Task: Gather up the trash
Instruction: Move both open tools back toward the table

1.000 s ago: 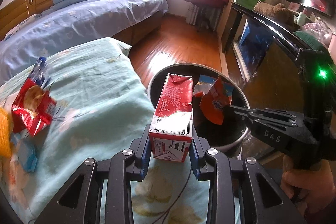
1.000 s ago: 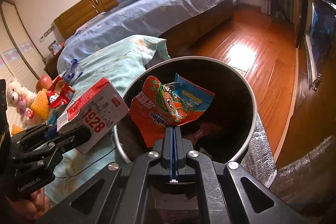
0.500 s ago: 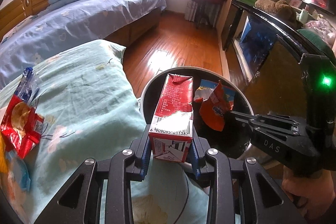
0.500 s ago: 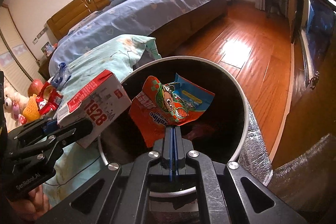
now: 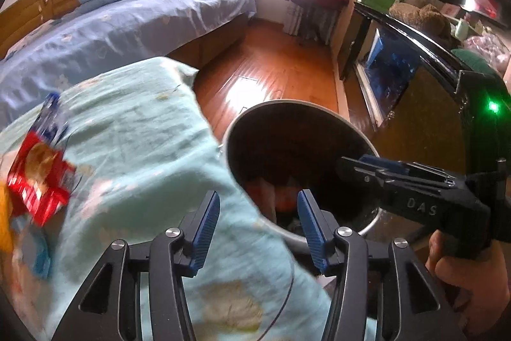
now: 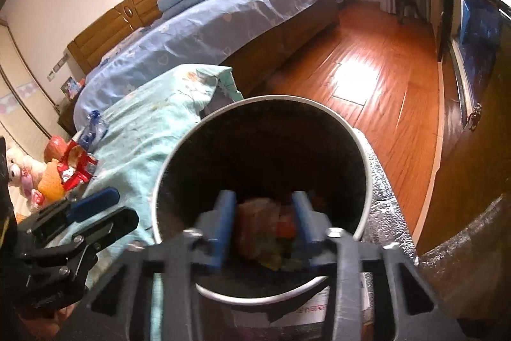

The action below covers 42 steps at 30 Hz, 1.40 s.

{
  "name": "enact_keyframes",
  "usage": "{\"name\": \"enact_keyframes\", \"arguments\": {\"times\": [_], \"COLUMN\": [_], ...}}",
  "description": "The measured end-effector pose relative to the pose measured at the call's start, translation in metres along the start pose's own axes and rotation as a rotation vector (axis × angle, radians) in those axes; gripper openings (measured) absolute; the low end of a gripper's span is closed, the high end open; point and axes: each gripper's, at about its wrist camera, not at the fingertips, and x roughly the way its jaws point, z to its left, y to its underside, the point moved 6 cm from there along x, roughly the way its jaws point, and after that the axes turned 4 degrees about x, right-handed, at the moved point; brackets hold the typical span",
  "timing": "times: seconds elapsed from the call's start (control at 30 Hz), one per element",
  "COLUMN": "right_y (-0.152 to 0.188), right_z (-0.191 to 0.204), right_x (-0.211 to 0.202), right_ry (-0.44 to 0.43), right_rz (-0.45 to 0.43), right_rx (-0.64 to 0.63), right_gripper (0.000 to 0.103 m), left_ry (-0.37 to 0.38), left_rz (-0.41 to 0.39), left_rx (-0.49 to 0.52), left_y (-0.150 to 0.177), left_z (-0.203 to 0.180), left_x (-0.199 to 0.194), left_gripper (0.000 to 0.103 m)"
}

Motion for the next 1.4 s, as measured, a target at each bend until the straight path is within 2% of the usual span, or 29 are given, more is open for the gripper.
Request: {"name": "enact_keyframes", "arguments": {"times": [0.13,0.17,0.53,0.87,1.23,1.4], "right_y": [0.005,0.006,0.026,0.051,0.07,0.078], "right_z": [0.017,0.021,0.089,0.157,0.213,0.238], "right_x": [-0.005,-0.007,-0.01,0.003,0.012,0.019], "right_ry": [-0.034,-0.042,-0.128,-0.199,-0.255,-0.276], "right_rz": [-0.02,-0.024,-0.036,0.006,0.045,0.064], "right_rx": [-0.008,-0.011,-0.084,-0.171,-0.262,-0.299], "right_gripper": [0.071,0.072,0.075,0.075,0.075,0.075], "left_ry": [-0.012,-0.02,-0.109,-0.203,-0.278,-0.313], "left_rz": [-0.004,-0.008,-0.043,-0.079,-0.117,-0.139], "left_rx": [-0.058,-0.07,-0.222,-0.342,-0.435,-0.465], "left_y": [0.019,0.025,0.079,0.116,0.142,0.148], "left_z": [0.016,0.022,0.073,0.116,0.153,0.167], "left_x": [-0.018,-0.025,-0.087,-0.138,-0.184,-0.199], "left_gripper": [0.053,0.053,0.054,0.054,0.055,0.058]}}
